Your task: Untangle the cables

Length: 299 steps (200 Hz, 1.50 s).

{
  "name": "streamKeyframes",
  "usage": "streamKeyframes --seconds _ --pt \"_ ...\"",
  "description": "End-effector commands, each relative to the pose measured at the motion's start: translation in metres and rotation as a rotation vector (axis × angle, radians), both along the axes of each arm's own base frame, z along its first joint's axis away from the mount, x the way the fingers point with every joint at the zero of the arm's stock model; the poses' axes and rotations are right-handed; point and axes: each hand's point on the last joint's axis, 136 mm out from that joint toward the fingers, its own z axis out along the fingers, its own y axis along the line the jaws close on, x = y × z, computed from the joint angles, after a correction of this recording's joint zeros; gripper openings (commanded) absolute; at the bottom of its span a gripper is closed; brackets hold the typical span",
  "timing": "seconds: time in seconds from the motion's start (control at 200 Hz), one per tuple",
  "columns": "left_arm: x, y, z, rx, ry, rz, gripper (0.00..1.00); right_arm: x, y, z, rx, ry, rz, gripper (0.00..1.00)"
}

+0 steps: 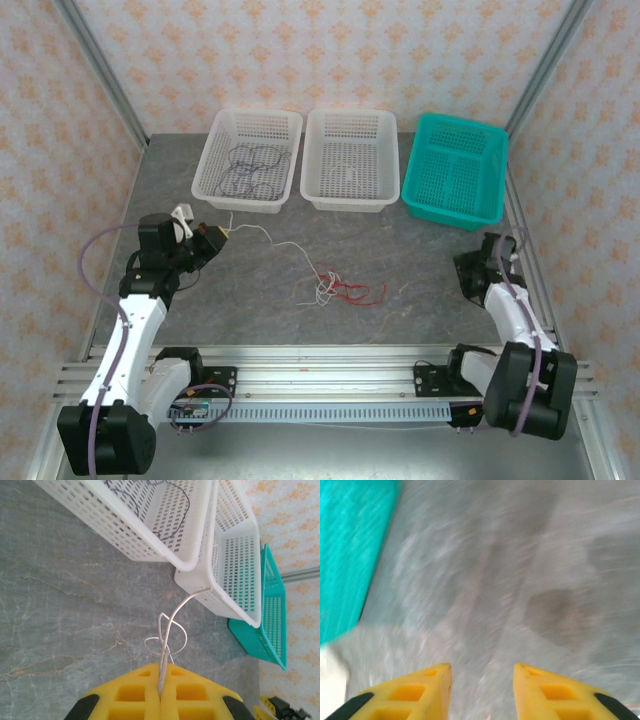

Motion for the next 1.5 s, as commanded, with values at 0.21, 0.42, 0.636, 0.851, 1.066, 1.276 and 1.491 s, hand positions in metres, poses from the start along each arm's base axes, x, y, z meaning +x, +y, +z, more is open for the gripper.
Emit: streamKeyframes --seconds 0.21,0.42,0.636,0.851,1.066,1.276,1.491 --pt "-0.013 -0.006 -0.008 0.026 0.019 -0.065 0.0 -0.01 0.217 0.069 -0.314 -0.308 1.109 0.58" --pt "-0.017 -0.004 -0.007 0.059 0.023 -0.072 0.0 -0.033 0.275 0.026 -0.623 -0.264 1.578 0.72" --pt "-0.014 -0.002 -0.009 0.052 0.012 -0.05 0.0 -0.047 0.296 -0.014 -0.583 -0.177 1.77 0.89" --pt "-0.014 0.005 -0.009 0.091 0.02 -0.022 0.0 -0.053 0.298 -0.053 -0.585 -0.046 1.799 0.76" --pt "-0.022 0.046 -0.017 0.262 0.124 0.151 0.0 -0.023 0.264 -0.05 -0.787 0.01 1.567 0.18" --pt "-0.04 0.101 -0.026 0.391 0.252 0.395 0.0 0.019 0.173 -0.019 -0.709 0.088 0.931 0.0" --pt "-0.058 0.119 -0.05 0.382 0.351 0.506 0.0 0.015 0.076 -0.003 -0.511 0.089 0.397 0.0"
